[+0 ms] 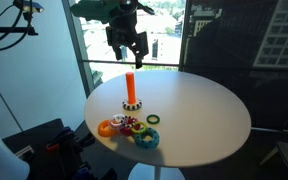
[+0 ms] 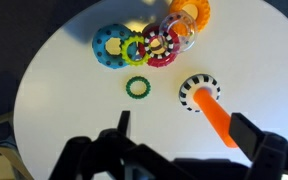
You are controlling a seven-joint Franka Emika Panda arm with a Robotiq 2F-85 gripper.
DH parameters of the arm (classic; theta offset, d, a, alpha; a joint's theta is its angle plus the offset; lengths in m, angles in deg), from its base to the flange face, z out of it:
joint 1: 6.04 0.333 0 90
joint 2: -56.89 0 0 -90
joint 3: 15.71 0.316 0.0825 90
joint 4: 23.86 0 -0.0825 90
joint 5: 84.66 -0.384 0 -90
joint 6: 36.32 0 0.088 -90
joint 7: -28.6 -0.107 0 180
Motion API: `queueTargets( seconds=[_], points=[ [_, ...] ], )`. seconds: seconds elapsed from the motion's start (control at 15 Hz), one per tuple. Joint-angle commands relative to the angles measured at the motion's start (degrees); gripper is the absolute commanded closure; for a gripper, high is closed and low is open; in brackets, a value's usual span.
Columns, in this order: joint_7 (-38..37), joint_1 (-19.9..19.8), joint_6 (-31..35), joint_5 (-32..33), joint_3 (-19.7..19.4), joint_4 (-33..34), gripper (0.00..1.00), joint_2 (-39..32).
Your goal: Put the black and white ring on the orange stand.
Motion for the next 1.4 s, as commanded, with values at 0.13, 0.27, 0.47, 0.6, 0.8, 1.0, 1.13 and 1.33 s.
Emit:
queueTargets(
  seconds=[0.13,0.27,0.47,0.6,0.8,1.0,1.13,1.33],
  points=[
    [-7.39,-2.42,-0.18,2.44,4.59,2.35,0.00,-6.53],
    [-10.54,-3.02,1.07,3.07,5.57,1.72,0.00,-8.61],
    [-12.87,-3.31,2.68,2.14,6.05,0.94,0.00,-11.74],
    [-13.80,-3.40,4.06,1.90,6.26,0.35,0.00,-13.34],
    [-14.66,-3.41,4.05,2.27,6.59,0.15,0.00,-15.03],
    [-13.25,-3.21,3.77,1.77,6.59,-0.04,0.00,-15.28],
    [-13.26,-3.19,3.72,1.77,6.67,-0.03,0.00,-15.28],
    [-12.96,-3.54,6.01,1.73,6.25,-0.90,0.00,-16.48]
  ],
)
